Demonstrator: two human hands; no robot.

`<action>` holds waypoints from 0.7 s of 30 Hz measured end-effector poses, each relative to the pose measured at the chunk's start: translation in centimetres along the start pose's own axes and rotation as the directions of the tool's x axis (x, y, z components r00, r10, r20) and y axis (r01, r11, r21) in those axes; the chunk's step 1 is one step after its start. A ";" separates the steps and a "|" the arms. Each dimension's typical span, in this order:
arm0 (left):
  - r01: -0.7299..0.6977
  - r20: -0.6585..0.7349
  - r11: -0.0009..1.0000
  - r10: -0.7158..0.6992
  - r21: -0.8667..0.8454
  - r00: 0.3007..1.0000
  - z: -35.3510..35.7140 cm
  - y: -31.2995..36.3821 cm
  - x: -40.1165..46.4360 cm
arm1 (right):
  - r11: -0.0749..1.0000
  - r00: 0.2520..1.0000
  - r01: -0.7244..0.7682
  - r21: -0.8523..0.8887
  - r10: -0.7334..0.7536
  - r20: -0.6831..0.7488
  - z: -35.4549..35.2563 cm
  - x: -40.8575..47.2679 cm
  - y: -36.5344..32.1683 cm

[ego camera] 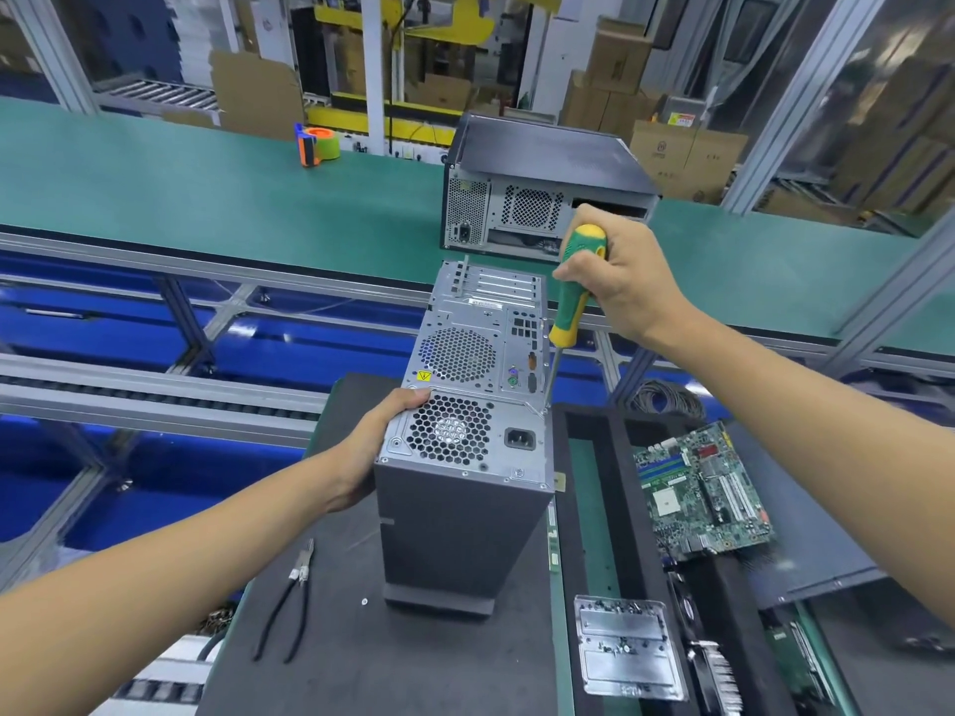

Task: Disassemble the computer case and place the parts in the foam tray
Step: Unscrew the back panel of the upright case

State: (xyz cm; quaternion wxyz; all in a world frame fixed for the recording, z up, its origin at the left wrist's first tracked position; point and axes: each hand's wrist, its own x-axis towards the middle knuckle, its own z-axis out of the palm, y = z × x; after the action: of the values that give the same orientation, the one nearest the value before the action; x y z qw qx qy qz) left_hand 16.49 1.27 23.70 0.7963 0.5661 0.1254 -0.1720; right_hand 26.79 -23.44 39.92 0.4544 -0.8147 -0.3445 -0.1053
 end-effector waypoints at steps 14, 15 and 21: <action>0.019 0.069 1.000 -0.019 -0.004 0.997 -0.7 -1.0 -0.9 | 0.999 0.997 -0.019 -0.040 0.016 -0.080 1.0 -1.3 -1.4; 0.018 0.068 1.000 -0.018 -0.005 0.998 -0.5 -0.9 -0.8 | 0.998 0.992 -0.028 -0.058 0.020 -0.124 1.2 -1.5 -1.5; 0.014 0.062 1.000 -0.013 -0.022 0.998 -0.2 -0.8 -1.0 | 0.985 0.957 -0.103 -0.141 0.060 -0.284 1.7 -2.6 -2.5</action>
State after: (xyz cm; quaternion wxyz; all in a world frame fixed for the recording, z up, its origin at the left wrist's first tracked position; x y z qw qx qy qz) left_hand 15.26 1.39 23.34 0.8049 0.5507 0.1066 -0.1934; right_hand 22.97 -22.40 39.34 0.4377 -0.8381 -0.2340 -0.2265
